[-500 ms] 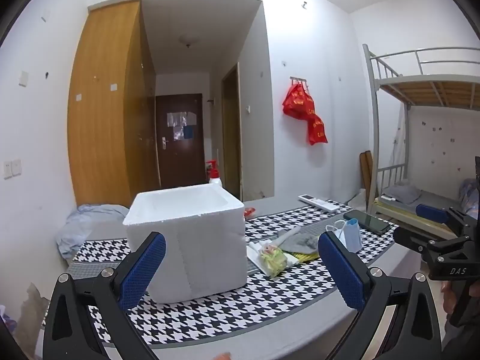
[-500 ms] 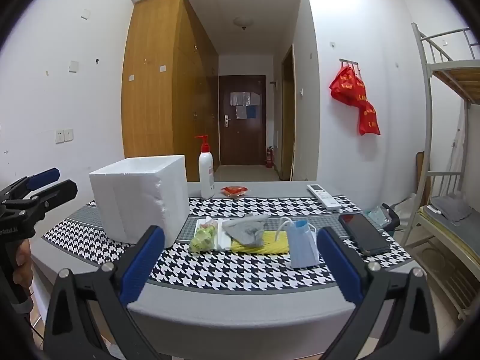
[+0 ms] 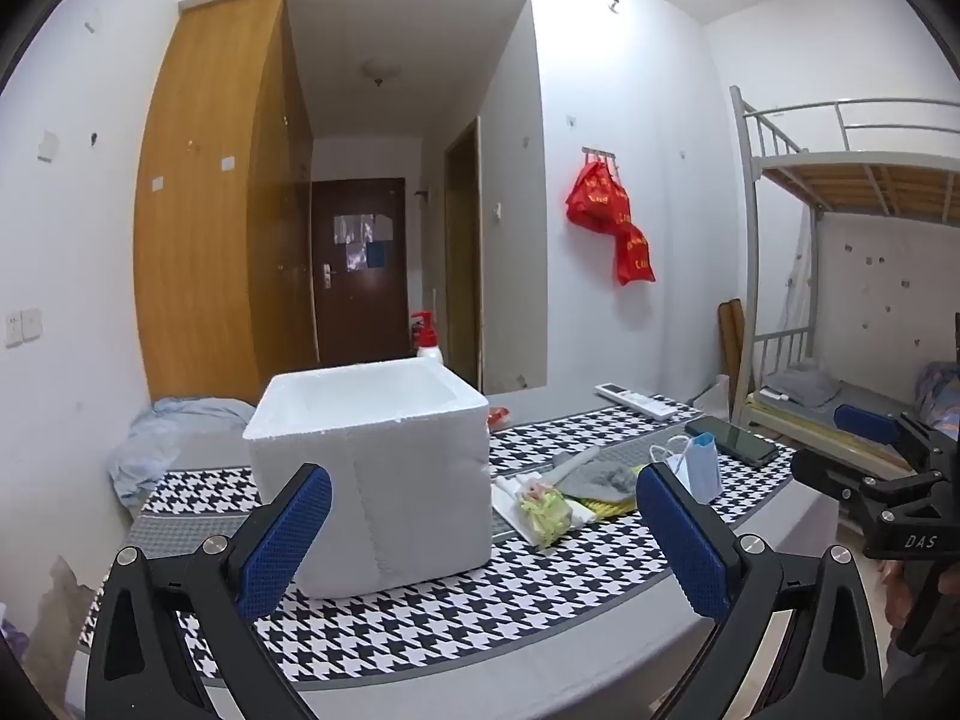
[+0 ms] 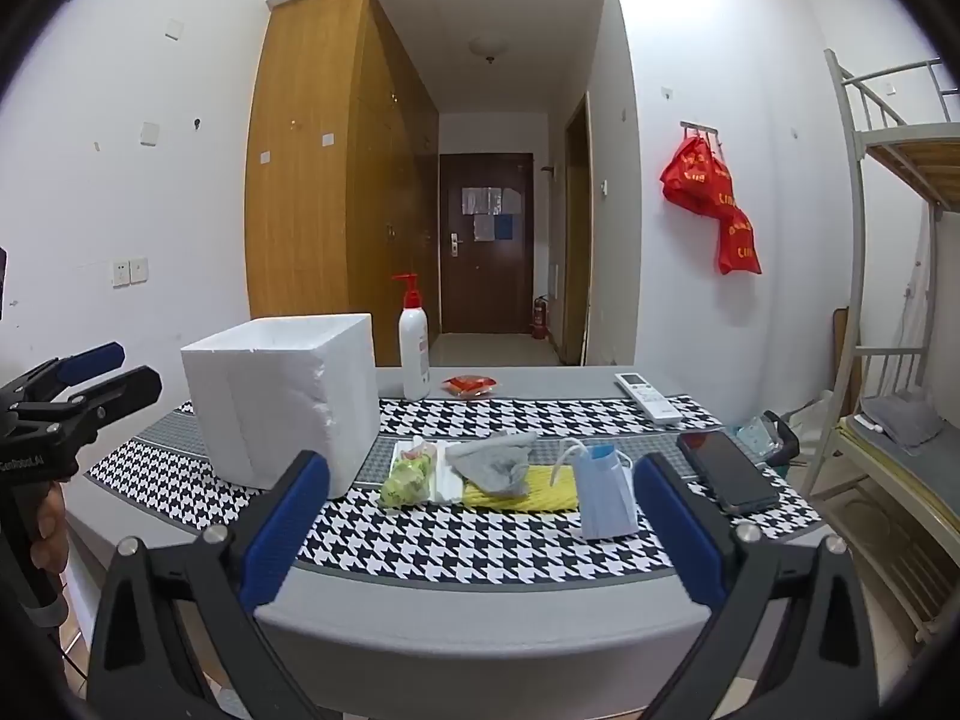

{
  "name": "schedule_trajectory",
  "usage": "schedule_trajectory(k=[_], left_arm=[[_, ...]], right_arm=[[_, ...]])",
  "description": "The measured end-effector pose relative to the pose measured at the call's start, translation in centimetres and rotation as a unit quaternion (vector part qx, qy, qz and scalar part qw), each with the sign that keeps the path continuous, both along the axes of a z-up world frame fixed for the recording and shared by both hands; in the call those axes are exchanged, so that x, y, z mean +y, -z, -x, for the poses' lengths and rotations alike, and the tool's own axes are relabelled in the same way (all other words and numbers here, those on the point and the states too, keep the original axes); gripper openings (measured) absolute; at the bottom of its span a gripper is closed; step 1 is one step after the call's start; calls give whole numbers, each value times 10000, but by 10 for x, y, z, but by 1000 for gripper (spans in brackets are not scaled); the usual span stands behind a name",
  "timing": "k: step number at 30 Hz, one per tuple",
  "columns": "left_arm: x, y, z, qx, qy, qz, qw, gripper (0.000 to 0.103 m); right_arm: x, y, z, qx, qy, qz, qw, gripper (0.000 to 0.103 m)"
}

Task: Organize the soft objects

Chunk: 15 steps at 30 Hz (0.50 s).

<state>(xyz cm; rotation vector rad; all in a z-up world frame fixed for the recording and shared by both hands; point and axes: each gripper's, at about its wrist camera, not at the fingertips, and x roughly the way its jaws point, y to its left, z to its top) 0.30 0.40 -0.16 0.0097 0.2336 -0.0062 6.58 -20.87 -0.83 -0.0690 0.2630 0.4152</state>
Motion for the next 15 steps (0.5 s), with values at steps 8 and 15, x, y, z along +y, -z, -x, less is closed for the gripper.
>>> schedule_trajectory(k=[8,15], left_arm=[[0,2,-2,10,-47,-4,10000,102],[-4,1,0,10,1,-106,9999,102]], right_arm=[[2,0,1,-9,-5,0,10000,103],[0,-1,3,-24,-77,-83,9999,103]])
